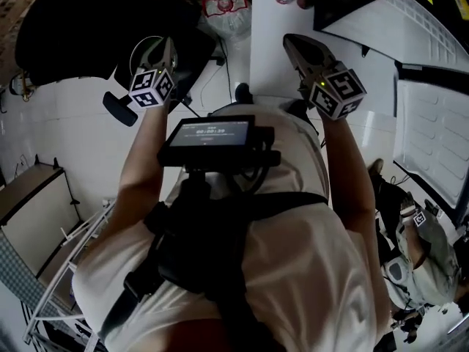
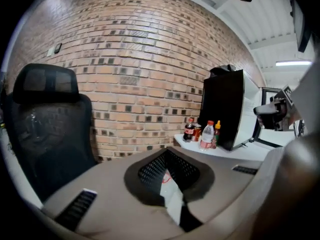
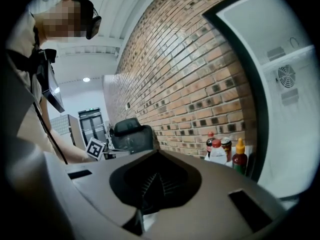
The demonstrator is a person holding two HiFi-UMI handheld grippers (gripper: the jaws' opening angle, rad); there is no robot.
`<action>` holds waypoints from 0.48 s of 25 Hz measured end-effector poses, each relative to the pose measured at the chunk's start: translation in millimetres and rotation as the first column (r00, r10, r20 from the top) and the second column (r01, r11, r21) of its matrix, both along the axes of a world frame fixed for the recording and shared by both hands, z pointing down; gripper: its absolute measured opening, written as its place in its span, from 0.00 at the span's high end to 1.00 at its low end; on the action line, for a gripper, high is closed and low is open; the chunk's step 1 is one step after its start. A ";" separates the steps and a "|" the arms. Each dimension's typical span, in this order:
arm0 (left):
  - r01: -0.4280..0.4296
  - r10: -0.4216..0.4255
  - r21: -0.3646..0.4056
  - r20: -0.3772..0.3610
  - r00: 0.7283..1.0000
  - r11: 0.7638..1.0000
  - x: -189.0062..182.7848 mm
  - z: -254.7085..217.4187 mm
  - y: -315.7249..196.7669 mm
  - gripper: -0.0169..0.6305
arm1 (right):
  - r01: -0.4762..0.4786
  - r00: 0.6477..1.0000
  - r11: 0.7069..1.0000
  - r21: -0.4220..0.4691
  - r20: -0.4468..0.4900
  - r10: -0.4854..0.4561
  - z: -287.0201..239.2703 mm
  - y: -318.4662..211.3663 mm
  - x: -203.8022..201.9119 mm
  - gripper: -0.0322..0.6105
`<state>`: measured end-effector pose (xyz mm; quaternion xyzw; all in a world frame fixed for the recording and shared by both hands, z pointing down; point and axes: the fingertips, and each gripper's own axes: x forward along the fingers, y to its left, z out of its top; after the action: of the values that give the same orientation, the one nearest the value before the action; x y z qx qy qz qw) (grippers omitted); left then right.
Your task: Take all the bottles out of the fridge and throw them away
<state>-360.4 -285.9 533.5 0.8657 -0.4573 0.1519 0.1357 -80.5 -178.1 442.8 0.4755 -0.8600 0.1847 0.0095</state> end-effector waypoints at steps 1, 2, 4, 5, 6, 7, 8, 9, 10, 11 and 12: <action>-0.024 0.024 0.012 -0.010 1.000 1.000 13.9 -7.3 -1.6 0.97 | -0.016 1.000 1.000 0.003 0.002 0.016 -1.3 2.7 7.5 0.94; -0.049 0.049 0.022 -0.021 0.999 0.999 28.2 -14.2 -2.6 0.97 | -0.032 0.999 0.999 0.004 0.002 0.032 -2.2 5.3 15.3 0.94; -0.102 0.103 0.032 -0.044 0.994 0.994 56.2 -26.1 -1.4 0.97 | -0.061 0.998 0.998 0.002 0.002 0.061 -4.0 9.6 30.0 0.94; -0.130 0.132 0.035 -0.053 0.990 0.991 70.0 -31.0 1.0 0.97 | -0.074 0.997 0.997 0.001 0.003 0.074 -5.2 11.7 36.6 0.94; -0.158 0.160 0.038 -0.060 0.985 0.987 84.4 -35.2 4.3 0.97 | -0.086 0.996 0.996 0.002 0.004 0.086 -6.3 14.2 43.5 0.94; -0.184 0.187 0.042 -0.065 0.980 0.982 99.7 -38.8 8.2 0.97 | -0.098 0.995 0.995 0.003 0.006 0.098 -7.2 17.4 51.7 0.94; -0.210 0.212 0.046 -0.071 0.975 0.977 116.4 -41.9 12.5 0.97 | -0.111 0.994 0.994 0.005 0.009 0.111 -7.7 21.5 61.6 0.94; -0.234 0.238 0.050 -0.077 0.968 0.971 134.2 -44.7 17.3 0.97 | -0.126 0.992 0.992 0.007 0.012 0.126 -7.8 26.7 73.0 0.94; -0.260 0.264 0.055 -0.082 0.961 0.964 152.5 -47.0 22.5 0.97 | -0.142 0.990 0.990 0.010 0.015 0.142 -7.4 32.7 85.4 0.94; -0.287 0.291 0.059 -0.086 0.953 0.956 170.3 -48.9 27.8 0.97 | -0.157 0.987 0.988 0.012 0.018 0.157 -7.1 38.7 97.5 0.94; -0.313 0.318 0.063 -0.091 0.944 0.948 186.0 -51.0 32.7 0.97 | -0.171 0.985 0.985 0.015 0.022 0.171 -7.5 43.9 108.1 0.94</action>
<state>-174.4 -253.2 482.5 0.9372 -0.3090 0.1172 0.1115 27.6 -134.2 435.4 0.5456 -0.8177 0.1826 -0.0194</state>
